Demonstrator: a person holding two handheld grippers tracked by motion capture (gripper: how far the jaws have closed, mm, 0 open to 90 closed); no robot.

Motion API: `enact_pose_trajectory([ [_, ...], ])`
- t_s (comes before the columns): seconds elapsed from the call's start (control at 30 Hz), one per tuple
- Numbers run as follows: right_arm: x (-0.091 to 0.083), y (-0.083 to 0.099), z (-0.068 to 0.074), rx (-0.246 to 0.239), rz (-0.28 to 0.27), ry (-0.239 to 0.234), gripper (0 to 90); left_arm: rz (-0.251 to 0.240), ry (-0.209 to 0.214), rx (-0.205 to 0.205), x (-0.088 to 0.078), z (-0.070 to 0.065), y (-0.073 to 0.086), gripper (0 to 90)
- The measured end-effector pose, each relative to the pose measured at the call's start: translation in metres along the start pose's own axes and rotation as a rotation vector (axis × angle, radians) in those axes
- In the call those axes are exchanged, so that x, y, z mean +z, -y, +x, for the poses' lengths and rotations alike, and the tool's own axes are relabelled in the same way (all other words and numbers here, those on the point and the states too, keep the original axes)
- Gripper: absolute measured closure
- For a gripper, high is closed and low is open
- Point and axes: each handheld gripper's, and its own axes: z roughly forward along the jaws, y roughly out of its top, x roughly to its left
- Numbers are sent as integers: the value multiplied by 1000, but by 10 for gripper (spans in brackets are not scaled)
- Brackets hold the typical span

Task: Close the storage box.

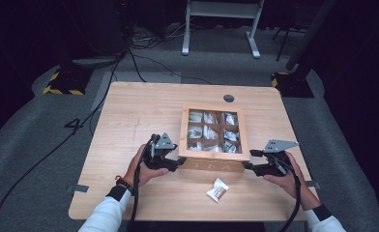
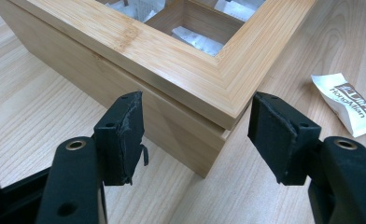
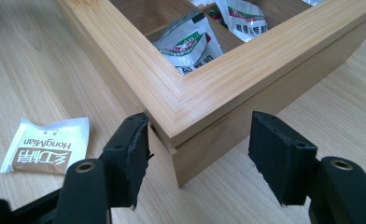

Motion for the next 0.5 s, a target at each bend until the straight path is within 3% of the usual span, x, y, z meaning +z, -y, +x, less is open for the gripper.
enact_pose_trajectory([
  [0.27, -10, 2, 6, -18, -49, -7, 389, -2, 3, 2, -1, -3, 0, 358],
  [0.33, -14, 0, 7, -17, -80, -15, 397, -26, 1, -2, -5, -4, -2, 358],
  [0.5, -19, -4, 8, -24, -127, -25, 524, -62, -8, 5, -10, -5, -5, 400],
])
